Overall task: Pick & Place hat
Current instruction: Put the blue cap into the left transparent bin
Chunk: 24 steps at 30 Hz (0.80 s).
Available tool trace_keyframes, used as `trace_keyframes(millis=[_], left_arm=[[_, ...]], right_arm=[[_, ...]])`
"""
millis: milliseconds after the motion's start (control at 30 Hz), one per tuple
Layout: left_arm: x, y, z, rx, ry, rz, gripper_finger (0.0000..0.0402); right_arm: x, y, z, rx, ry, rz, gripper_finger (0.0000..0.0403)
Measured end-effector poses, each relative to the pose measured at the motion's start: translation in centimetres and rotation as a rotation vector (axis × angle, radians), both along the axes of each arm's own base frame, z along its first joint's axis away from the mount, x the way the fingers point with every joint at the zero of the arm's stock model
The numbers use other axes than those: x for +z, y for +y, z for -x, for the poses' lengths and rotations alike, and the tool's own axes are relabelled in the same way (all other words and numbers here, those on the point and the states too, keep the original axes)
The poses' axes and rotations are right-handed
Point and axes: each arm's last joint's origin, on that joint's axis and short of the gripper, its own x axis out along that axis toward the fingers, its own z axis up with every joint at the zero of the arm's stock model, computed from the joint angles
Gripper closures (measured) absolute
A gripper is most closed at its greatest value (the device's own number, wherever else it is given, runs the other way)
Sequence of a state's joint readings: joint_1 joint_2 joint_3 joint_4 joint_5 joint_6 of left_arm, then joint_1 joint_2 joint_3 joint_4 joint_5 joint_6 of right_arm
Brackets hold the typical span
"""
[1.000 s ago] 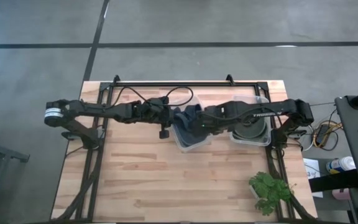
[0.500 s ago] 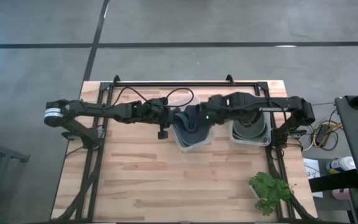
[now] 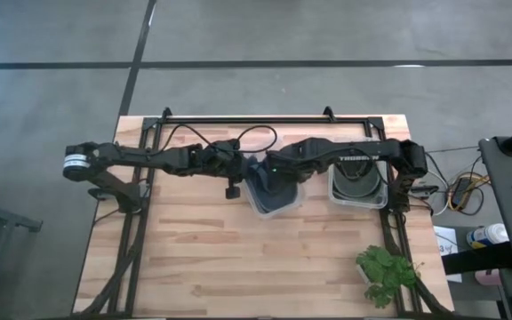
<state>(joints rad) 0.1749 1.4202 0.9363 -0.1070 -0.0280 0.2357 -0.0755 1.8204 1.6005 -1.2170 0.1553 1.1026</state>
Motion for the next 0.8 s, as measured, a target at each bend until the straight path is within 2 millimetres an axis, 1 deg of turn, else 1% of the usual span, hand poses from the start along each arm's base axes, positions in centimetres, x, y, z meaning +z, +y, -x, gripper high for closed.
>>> trace_keyframes(millis=[200, 367, 533, 633, 733, 800], left_arm=[[0.5, 0.0, 0.2, 0.000, -0.018, -0.003, 0.0328], [1.9, -0.2, 0.9, 0.000, -0.072, -0.013, 0.0328], [3.8, -0.4, 2.1, 0.003, -0.147, -0.023, 0.0328], [4.8, -0.5, 2.9, 0.038, -0.188, 0.012, 0.0328], [5.2, -0.6, 3.8, 0.084, -0.185, 0.093, 0.0328], [5.0, -0.7, 4.4, 0.116, -0.147, 0.148, 0.0328]], right_arm=[[0.2, 0.2, 0.1, 0.032, 0.004, -0.007, 0.0350], [0.7, 0.3, 0.3, 0.048, -0.005, -0.003, 0.0336], [3.0, 0.2, 0.3, 0.066, -0.080, 0.018, 0.0313], [4.6, 0.2, 0.4, 0.091, -0.099, 0.032, 0.0298], [6.3, 0.1, 0.9, 0.091, -0.095, 0.074, 0.0282], [7.0, 0.1, 1.2, 0.098, -0.082, 0.083, 0.0273]])
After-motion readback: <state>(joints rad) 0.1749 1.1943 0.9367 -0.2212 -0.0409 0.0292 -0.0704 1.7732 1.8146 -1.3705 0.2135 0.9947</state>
